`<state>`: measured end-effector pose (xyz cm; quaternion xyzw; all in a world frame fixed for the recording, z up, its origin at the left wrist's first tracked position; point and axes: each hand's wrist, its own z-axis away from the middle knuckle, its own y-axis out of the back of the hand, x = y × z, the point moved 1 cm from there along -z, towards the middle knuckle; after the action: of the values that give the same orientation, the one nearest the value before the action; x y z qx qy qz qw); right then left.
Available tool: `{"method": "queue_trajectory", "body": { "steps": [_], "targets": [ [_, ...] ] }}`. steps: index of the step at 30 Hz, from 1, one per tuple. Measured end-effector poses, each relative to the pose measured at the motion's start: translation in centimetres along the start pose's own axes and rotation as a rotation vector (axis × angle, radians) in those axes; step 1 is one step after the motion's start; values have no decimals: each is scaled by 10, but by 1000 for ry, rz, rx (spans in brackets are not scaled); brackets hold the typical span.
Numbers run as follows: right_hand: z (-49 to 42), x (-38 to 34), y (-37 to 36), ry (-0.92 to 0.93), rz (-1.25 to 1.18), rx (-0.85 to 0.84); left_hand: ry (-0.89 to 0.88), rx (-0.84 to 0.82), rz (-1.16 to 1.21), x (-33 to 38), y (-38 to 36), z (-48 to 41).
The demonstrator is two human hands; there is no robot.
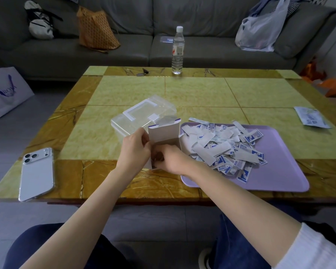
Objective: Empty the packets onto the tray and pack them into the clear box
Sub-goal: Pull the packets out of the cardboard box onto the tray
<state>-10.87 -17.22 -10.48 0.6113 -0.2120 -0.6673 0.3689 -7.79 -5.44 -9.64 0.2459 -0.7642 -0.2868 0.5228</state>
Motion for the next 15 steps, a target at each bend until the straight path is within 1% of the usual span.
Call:
{"method": "queue_trajectory", "body": {
  "steps": [7, 11, 15],
  "targets": [
    [0, -5, 1, -30, -38, 113, 15, 2, -10, -2, 1, -1],
    [7, -5, 12, 5, -9, 174, 13, 3, -9, -5, 1, -2],
    [20, -2, 32, 81, -71, 282, -9, 19, -7, -6, 0, -2]
  ]
}}
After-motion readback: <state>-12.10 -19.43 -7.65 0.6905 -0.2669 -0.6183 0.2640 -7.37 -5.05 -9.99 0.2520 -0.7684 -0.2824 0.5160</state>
